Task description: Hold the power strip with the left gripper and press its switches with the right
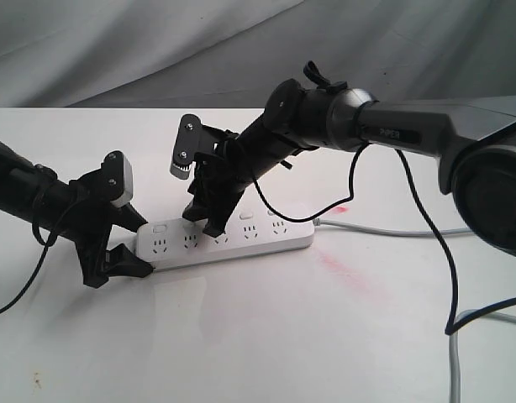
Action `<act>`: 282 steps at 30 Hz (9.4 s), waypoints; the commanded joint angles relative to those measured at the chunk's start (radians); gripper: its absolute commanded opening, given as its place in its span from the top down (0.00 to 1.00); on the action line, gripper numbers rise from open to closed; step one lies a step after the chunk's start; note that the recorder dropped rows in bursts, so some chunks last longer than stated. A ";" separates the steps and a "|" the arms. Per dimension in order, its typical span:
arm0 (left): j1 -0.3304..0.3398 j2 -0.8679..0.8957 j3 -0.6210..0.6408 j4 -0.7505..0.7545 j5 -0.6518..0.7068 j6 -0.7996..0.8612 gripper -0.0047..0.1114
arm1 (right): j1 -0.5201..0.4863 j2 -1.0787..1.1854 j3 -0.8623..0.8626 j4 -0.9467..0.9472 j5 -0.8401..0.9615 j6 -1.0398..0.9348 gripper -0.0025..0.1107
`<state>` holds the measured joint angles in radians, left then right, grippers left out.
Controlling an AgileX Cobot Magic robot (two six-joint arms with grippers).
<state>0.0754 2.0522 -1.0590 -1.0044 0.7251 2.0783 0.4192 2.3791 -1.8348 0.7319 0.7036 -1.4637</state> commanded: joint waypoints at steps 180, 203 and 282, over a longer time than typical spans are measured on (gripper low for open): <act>-0.005 -0.002 -0.005 -0.010 0.004 -0.001 0.49 | -0.049 -0.008 0.094 -0.076 0.026 -0.002 0.60; -0.005 -0.002 -0.005 -0.010 0.004 0.000 0.49 | -0.083 0.057 0.094 -0.067 0.066 0.005 0.60; -0.005 -0.002 -0.005 -0.010 0.004 0.000 0.49 | -0.140 -0.060 0.178 -0.024 0.021 -0.025 0.60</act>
<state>0.0754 2.0522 -1.0590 -1.0022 0.7311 2.0818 0.2786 2.2969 -1.6594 0.7154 0.7237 -1.4813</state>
